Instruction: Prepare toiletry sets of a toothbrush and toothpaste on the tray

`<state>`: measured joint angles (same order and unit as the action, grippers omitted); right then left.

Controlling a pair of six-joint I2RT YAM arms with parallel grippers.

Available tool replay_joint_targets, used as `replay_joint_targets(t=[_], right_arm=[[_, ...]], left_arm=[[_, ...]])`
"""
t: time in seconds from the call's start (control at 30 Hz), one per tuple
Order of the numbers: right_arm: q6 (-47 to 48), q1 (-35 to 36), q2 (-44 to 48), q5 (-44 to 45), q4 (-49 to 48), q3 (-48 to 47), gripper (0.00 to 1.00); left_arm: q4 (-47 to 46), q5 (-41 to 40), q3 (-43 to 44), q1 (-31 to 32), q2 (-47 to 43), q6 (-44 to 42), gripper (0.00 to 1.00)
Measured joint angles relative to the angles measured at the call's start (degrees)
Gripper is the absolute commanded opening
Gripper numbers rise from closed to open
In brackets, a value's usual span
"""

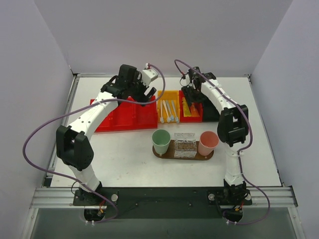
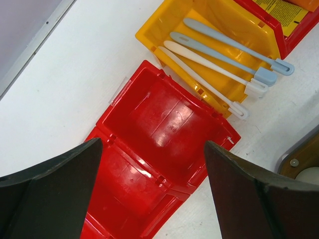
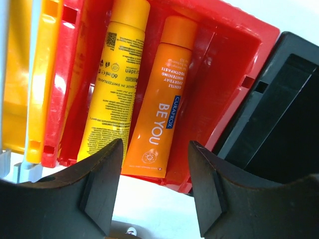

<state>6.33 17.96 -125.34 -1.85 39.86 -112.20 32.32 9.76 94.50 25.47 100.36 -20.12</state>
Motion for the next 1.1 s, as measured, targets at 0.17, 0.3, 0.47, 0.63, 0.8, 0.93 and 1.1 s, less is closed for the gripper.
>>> replay_joint_targets(t=[0.17, 0.3, 0.47, 0.63, 0.8, 0.93, 1.1], right_arm=[[0.00, -0.02, -2.10, 0.11, 0.85, -0.11, 0.49], [0.00, -0.20, -2.95, 0.11, 1.40, -0.11, 0.49], [0.00, -0.35, -2.95, 0.11, 1.53, -0.31, 0.47], [0.00, -0.35, -3.02, 0.17, 1.55, -0.31, 0.45], [-0.02, -0.31, -4.13, 0.66, 1.49, -0.44, 0.43], [0.00, -0.17, -5.62, 1.70, 1.44, -0.55, 0.43], [-0.02, -0.07, -5.84, 2.58, 1.53, -0.59, 0.42]], left_arm=[[-0.24, 0.22, -1.73, -0.17, -0.35, -0.02, 0.94], [-0.44, 0.76, -2.08, -0.20, -0.44, -0.02, 0.94], [-0.46, 1.66, -2.21, -0.17, -0.70, -0.04, 0.94], [-0.48, 2.05, -2.25, -0.20, -0.83, -0.04, 0.93], [-1.11, 2.32, -3.17, -0.24, -0.94, -0.02, 0.93], [-1.40, 2.49, -4.28, -0.55, -1.01, -0.04, 0.93], [-1.62, 2.56, -5.29, -1.01, -1.51, -0.04, 0.93]])
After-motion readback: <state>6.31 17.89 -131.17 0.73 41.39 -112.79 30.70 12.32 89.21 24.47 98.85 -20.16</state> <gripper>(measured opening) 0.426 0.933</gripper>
